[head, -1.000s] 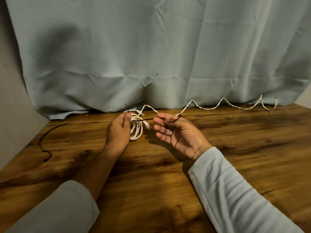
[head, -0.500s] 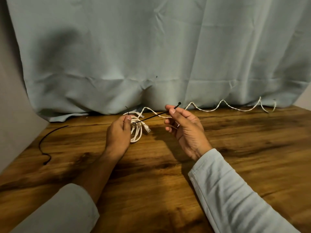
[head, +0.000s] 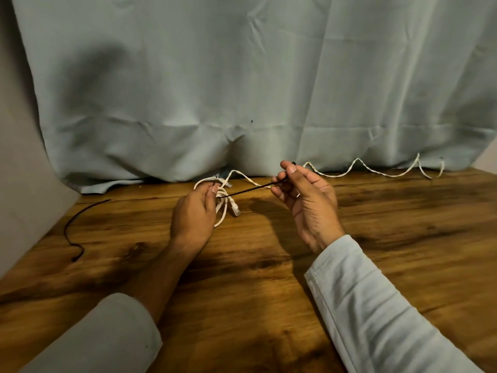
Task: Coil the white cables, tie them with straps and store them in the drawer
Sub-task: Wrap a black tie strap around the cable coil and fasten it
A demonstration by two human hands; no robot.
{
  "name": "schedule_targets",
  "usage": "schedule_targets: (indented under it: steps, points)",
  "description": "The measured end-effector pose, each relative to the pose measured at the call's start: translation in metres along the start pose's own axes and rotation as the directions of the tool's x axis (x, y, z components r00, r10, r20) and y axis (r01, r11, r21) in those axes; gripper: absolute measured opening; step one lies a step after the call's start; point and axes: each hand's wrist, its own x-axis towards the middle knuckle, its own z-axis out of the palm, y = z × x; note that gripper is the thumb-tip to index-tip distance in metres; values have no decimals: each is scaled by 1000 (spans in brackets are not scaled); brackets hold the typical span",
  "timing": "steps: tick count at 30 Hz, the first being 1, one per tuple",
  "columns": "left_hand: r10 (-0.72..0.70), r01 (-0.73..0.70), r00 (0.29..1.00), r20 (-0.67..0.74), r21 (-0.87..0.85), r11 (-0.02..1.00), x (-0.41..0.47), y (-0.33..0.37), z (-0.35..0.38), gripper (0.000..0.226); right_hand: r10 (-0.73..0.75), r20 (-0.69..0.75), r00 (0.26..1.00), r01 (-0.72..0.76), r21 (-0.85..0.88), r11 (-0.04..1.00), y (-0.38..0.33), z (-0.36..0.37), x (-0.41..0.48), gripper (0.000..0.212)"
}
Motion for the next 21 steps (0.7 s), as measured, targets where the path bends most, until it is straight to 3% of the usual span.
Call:
schedule_targets:
  steps: [8, 13, 21]
  points:
    - [142, -155, 987, 67, 242, 958, -6, 6, -4, 35, -99, -25, 995, 93, -190, 977, 6, -9, 6, 23]
    - [246, -266, 964, 100, 340, 902, -9, 14, -8, 34, -156, -34, 987, 137, -317, 939, 6, -9, 6, 17]
    - [268, -314, 949, 165, 427, 848, -9, 18, -9, 35, -43, 19, 999, 46, -271, 962, 6, -8, 4, 20]
